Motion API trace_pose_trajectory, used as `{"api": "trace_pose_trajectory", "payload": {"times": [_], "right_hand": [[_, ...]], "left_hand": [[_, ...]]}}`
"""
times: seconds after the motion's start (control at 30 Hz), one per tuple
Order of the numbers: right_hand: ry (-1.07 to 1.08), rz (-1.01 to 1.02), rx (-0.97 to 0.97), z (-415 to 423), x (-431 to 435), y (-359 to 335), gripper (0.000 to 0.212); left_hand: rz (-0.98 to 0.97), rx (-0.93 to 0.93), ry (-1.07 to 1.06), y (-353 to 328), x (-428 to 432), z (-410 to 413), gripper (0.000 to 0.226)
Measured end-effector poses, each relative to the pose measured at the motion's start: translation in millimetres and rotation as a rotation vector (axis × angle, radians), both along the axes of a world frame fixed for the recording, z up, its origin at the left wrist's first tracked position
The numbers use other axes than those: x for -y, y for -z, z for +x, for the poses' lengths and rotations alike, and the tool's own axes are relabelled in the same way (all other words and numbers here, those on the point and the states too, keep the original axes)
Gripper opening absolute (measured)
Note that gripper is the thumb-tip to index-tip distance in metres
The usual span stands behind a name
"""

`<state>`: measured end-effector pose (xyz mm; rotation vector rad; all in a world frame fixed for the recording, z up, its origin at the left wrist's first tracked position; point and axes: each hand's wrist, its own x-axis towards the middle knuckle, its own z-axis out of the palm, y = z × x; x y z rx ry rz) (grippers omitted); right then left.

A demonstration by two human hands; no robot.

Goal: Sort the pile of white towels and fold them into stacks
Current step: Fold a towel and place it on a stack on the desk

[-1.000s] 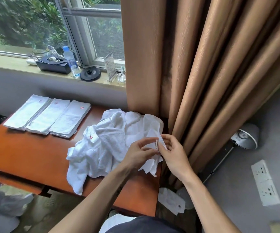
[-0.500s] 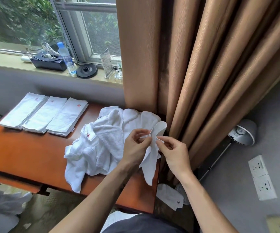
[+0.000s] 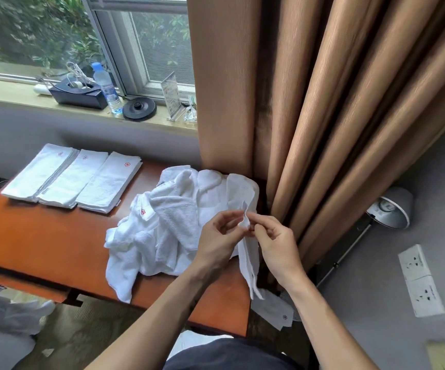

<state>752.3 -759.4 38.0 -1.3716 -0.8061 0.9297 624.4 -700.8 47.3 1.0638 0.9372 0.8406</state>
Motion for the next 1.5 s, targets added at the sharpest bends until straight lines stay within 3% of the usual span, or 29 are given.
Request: {"api": "trace_pose_trajectory", "payload": {"times": [0.3,0.5,0.63,0.73,0.83,0.93,1.13,1.23,1.5], "right_hand": [[-0.052,0.072,-0.031,-3.3,-3.8,1.8,0.023],[-0.058,0.065,0.035,-2.7,-3.8,-3.9,0.022],[-0.089,0.016,0.148,-5.0,-2.9,-4.6,0.030],[-0.097,-0.057,0.337,2.2,-0.2,-1.6,0.035],[-0.058,-0.167,0.689,19.1,1.6,0.4,0.020],[-0.053,-0.143,0.830,32.1,1.2,-0.7,0.018],[-0.230,-0.225,0.610,44.8,-6.8,-14.6,0.018],[-0.261,-0.178,0.539,36.5,-9.3,-15.9,0.003],[-0.246,-0.134,0.607,40.4,-12.8,-21.1,0.027]], "left_hand": [[0.072,0.000,0.096,-9.2,0.3,-11.5,0.019],[0.123,0.017,0.160,-11.9,-4.3,-22.4,0.016],[0.208,-0.012,0.203,-15.4,-11.1,-26.5,0.025],[0.271,-0.059,0.228,-19.1,-17.6,-27.5,0.036],[0.327,-0.121,0.250,-22.6,-24.3,-30.4,0.039],[0.359,-0.180,0.227,-23.2,-31.8,-36.6,0.042],[0.503,-0.332,0.119,-16.6,-47.0,-41.3,0.034],[0.558,-0.398,0.045,-1.3,-49.5,-42.2,0.030],[0.589,-0.539,0.064,17.8,-62.2,-34.4,0.014]]}}
